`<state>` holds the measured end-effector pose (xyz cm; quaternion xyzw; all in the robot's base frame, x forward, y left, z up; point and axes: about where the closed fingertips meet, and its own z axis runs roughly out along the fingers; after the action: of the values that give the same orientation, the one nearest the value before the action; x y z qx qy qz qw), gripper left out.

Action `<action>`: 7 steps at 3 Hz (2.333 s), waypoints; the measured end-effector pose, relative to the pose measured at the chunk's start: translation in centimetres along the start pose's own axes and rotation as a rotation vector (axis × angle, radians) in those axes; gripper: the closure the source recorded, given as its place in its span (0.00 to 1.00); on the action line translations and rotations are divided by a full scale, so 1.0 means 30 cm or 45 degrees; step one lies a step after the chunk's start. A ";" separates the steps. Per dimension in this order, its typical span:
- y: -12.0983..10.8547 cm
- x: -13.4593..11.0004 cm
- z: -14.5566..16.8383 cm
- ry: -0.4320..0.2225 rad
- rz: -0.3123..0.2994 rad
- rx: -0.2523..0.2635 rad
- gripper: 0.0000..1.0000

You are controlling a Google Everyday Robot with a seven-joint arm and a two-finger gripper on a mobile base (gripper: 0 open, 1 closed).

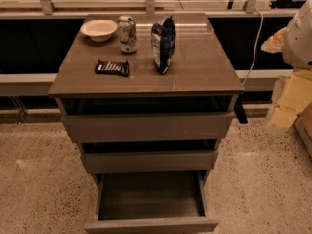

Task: Place blue chip bag into bottom drawer

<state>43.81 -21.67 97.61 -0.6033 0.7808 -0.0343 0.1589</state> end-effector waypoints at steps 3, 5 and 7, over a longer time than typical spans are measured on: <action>-0.263 -0.205 0.137 -0.256 -0.013 0.047 0.00; -0.631 -0.513 0.290 -0.675 0.108 0.225 0.00; -0.868 -0.740 0.468 -0.993 0.367 0.268 0.03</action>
Offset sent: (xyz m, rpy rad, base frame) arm 0.0574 0.0290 -0.0069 0.0560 -0.0103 0.0913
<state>77.03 -5.58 95.29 -0.4362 0.7308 0.1395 0.5062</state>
